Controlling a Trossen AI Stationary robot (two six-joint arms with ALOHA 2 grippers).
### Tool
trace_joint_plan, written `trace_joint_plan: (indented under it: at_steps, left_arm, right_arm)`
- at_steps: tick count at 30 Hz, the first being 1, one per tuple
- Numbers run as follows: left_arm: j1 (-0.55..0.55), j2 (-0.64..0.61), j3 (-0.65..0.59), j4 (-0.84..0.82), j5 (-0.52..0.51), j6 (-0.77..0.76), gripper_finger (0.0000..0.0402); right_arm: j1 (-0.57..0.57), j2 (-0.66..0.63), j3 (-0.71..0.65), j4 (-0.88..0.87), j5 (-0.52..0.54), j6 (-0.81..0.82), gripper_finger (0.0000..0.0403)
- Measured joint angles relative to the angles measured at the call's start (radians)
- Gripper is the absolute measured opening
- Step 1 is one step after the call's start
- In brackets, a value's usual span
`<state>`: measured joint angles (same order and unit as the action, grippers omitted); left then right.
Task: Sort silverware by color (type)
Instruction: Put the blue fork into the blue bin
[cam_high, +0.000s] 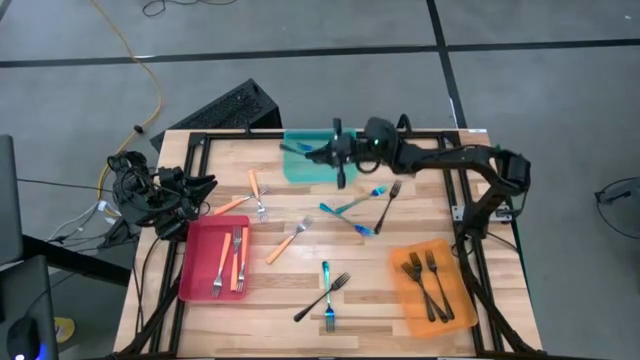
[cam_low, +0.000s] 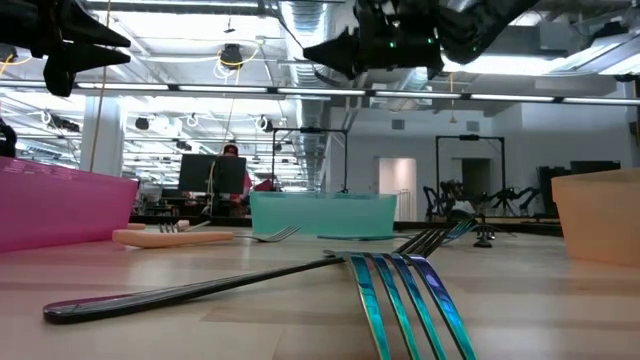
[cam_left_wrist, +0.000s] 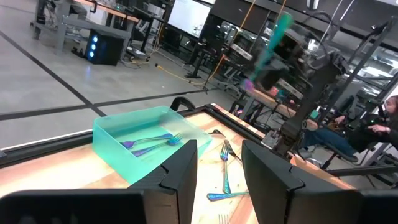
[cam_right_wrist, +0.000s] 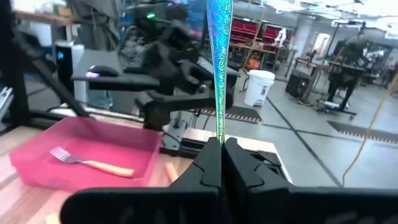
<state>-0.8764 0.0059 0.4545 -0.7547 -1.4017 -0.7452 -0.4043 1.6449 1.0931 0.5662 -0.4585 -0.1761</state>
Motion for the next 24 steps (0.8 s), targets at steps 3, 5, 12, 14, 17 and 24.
trace_joint_plan:
  at_steps: [3,5,12,14,17,24]
  left_arm:
    - [0.0,0.0,0.0,0.0,0.0,0.0,0.0112]
    - [0.0,0.0,0.0,0.0,0.0,0.0,0.0112]
    - [0.0,0.0,0.0,-0.001,0.0,0.0,0.0112]
    - [0.0,0.0,0.0,-0.002,0.0,0.0,0.0112]
    - [0.0,0.0,0.0,-0.007,0.003,-0.002,0.0112]
    - [0.0,0.001,0.001,-0.007,0.009,-0.004,0.0112]
  right_arm:
    - [-0.046,0.025,0.0,-0.003,-0.077,0.041,0.002]
    - [-0.066,0.061,0.004,-0.001,-0.119,0.054,0.002]
    - [-0.145,0.225,0.138,-0.11,-0.154,0.21,0.002]
    - [-0.154,0.274,0.216,-0.222,-0.154,0.208,0.002]
    - [-0.161,0.334,0.339,-0.443,-0.139,0.163,0.002]
    - [-0.161,0.411,0.558,-0.902,0.022,-0.08,0.002]
